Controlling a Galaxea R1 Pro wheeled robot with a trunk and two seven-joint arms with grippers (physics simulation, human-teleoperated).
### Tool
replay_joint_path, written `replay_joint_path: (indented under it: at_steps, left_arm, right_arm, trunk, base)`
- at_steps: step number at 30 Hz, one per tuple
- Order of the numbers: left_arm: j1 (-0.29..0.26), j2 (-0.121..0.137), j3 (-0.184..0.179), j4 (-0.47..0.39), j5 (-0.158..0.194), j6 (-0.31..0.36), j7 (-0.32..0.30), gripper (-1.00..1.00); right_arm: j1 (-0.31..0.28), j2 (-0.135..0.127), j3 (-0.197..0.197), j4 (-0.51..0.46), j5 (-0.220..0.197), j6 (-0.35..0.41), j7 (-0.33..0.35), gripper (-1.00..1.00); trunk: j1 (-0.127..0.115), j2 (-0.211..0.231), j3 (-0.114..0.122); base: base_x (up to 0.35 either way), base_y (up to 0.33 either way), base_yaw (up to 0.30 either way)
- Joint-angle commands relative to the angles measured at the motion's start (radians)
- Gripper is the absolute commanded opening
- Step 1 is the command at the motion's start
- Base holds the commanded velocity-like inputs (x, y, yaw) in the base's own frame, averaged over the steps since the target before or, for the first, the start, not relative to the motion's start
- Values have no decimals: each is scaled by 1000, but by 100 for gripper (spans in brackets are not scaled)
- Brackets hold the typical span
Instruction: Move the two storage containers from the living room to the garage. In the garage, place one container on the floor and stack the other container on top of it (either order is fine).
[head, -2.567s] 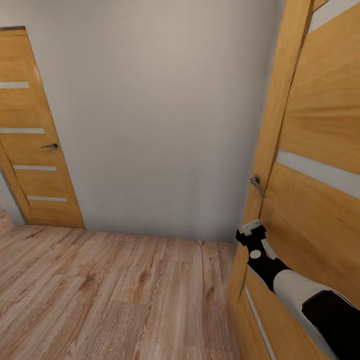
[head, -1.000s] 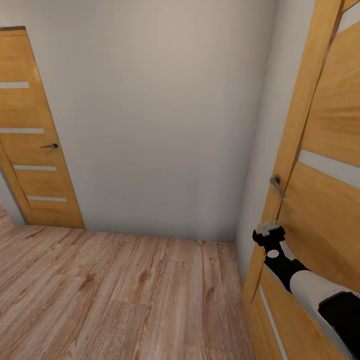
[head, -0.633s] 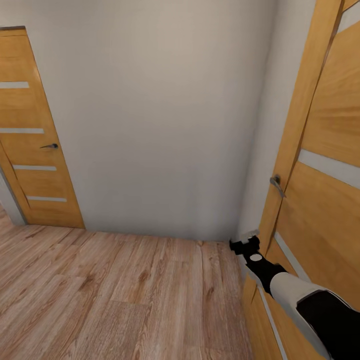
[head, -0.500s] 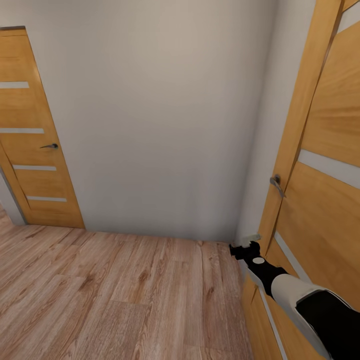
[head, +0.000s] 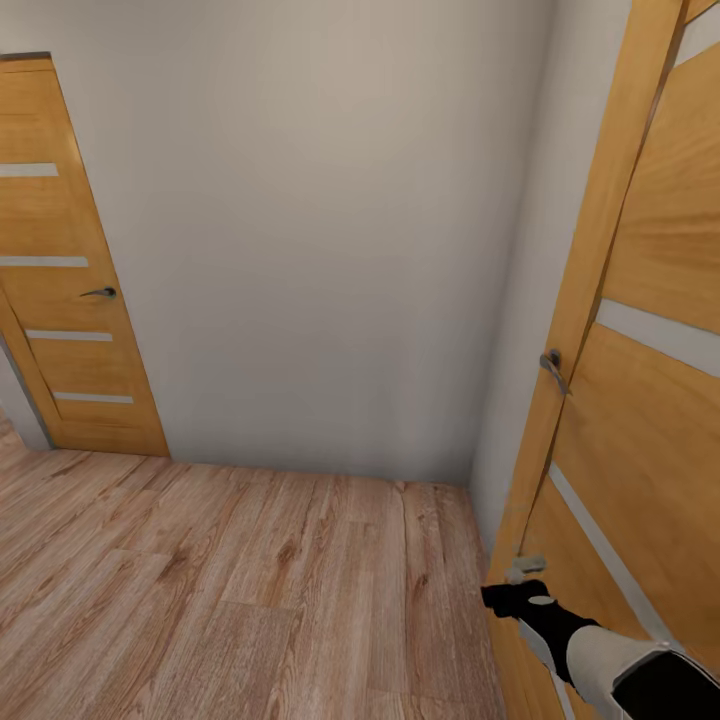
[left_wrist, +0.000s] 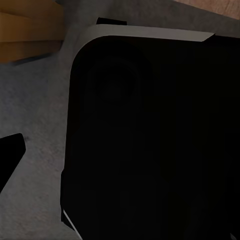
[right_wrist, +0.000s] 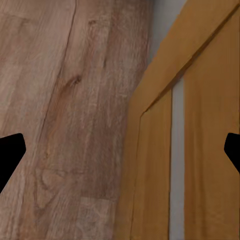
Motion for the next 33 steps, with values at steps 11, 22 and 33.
replay_joint_path:
  at_steps: [11, 22, 33]
  left_arm:
    - [-1, -2, 6, 0, 7, -1, -1, 100]
    - [-1, -2, 6, 0, 7, -1, 1, 100]
    - [-1, -2, 6, 0, 7, -1, 1, 100]
  right_arm:
    - [385, -6, 10, 3, -7, 27, 24, 100]
    - [596, 0, 13, 2, -3, -13, 25, 100]
    - [601, -3, 19, 1, 7, -17, 28, 100]
  trunk:
    - [0, -1, -1]
    - [0, -1, -1]
    - [0, -1, -1]
  base:
    - [0, 0, 0]
    - [0, 0, 0]
    - [0, 0, 0]
